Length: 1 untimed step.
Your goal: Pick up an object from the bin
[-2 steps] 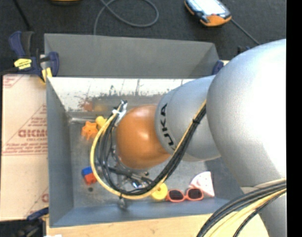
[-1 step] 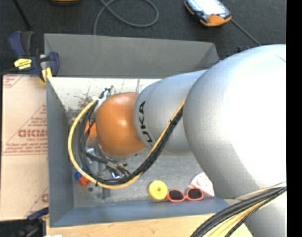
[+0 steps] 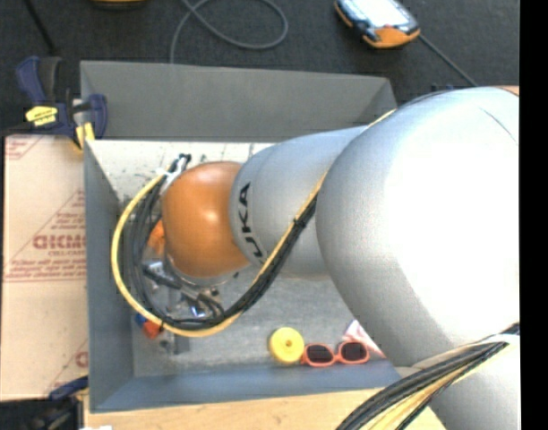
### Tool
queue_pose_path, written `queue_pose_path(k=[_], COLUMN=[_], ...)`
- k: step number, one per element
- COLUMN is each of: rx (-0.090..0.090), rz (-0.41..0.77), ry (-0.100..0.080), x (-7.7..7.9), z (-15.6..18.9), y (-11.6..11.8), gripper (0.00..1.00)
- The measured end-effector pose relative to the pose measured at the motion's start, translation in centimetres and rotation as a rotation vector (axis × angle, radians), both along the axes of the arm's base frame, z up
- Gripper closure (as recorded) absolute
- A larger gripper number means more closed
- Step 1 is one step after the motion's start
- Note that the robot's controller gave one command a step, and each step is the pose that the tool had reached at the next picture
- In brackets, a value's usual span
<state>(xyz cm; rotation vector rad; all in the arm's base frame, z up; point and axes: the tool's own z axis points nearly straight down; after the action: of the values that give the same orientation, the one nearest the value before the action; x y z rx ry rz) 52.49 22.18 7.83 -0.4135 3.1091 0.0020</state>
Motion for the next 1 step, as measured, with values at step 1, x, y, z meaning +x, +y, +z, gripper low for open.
queue_pose_path(k=[1], rx=[-0.002], rz=[0.228], ry=[0.002], x=[2.25], z=[-0.77], y=[1.11], gripper=[1.0])
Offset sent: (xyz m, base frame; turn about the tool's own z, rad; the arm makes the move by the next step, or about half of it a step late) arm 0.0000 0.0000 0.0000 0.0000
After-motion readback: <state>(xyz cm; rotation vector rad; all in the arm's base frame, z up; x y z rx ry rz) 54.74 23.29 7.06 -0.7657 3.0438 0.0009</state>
